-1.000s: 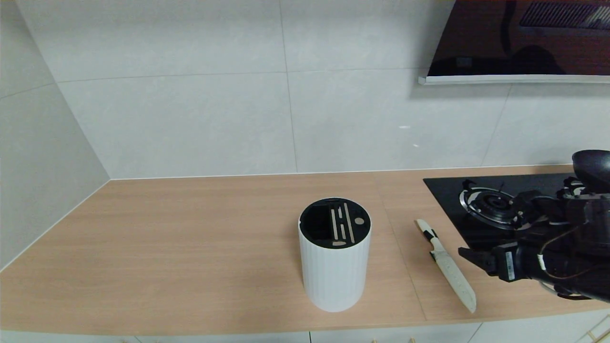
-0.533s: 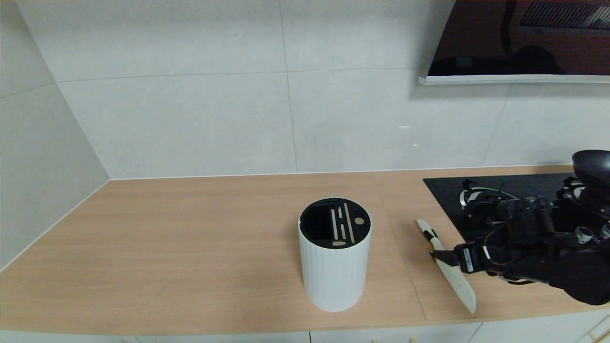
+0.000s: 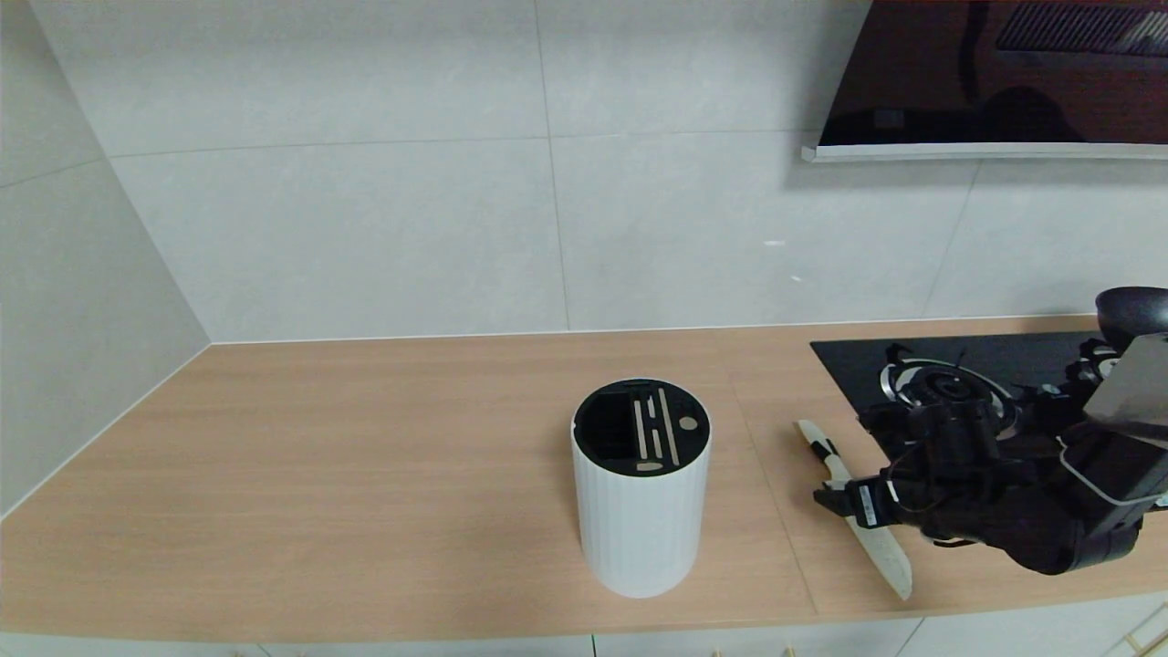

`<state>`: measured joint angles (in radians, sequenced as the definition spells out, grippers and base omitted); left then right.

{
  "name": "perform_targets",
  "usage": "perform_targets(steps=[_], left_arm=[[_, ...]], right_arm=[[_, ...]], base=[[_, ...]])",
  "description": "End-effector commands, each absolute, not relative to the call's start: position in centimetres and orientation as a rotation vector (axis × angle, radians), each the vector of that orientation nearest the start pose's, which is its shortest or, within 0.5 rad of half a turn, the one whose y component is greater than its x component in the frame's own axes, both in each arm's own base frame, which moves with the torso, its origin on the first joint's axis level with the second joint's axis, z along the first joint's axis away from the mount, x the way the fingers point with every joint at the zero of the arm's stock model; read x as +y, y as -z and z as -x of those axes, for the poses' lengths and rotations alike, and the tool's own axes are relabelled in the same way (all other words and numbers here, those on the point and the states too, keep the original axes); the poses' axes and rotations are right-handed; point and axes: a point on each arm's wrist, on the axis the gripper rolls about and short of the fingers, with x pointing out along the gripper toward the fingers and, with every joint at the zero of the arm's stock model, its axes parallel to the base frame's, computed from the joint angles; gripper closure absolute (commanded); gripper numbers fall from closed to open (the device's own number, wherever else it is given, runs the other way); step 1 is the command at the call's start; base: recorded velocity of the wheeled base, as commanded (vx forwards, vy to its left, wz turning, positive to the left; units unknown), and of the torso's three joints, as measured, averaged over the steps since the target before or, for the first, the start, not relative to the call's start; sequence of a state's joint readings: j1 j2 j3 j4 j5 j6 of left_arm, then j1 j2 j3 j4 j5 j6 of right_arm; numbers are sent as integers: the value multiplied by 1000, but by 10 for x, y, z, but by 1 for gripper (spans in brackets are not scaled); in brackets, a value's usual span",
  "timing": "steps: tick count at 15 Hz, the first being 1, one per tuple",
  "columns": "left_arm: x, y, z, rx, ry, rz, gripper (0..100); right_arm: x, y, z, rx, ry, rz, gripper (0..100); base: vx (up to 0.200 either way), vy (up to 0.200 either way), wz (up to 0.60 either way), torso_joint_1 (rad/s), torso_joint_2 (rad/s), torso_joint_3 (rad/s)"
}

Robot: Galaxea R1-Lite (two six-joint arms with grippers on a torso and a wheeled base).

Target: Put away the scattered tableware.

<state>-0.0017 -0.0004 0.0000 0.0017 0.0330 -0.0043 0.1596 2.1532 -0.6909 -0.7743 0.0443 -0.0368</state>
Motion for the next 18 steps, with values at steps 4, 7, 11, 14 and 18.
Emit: perform_targets(steps=[4, 7, 11, 14, 18], left_arm=[[1, -75, 23, 1, -32, 5, 0], [1, -75, 23, 1, -32, 5, 0], [1, -75, 23, 1, -32, 5, 0], [1, -75, 23, 1, -32, 5, 0], [1, -75, 23, 1, -32, 5, 0]], right_arm=[[50, -3, -340, 718, -184, 72, 0], [50, 4, -343, 693, -175, 76, 0], [50, 11, -345, 701, -158, 82, 0], [50, 11, -346, 694, -158, 82, 0], [50, 12, -349, 690, -153, 84, 0]], base=[[0, 0, 0, 0, 0, 0], [0, 0, 0, 0, 0, 0], [0, 0, 0, 0, 0, 0], [0, 0, 0, 0, 0, 0], [0, 0, 0, 0, 0, 0]])
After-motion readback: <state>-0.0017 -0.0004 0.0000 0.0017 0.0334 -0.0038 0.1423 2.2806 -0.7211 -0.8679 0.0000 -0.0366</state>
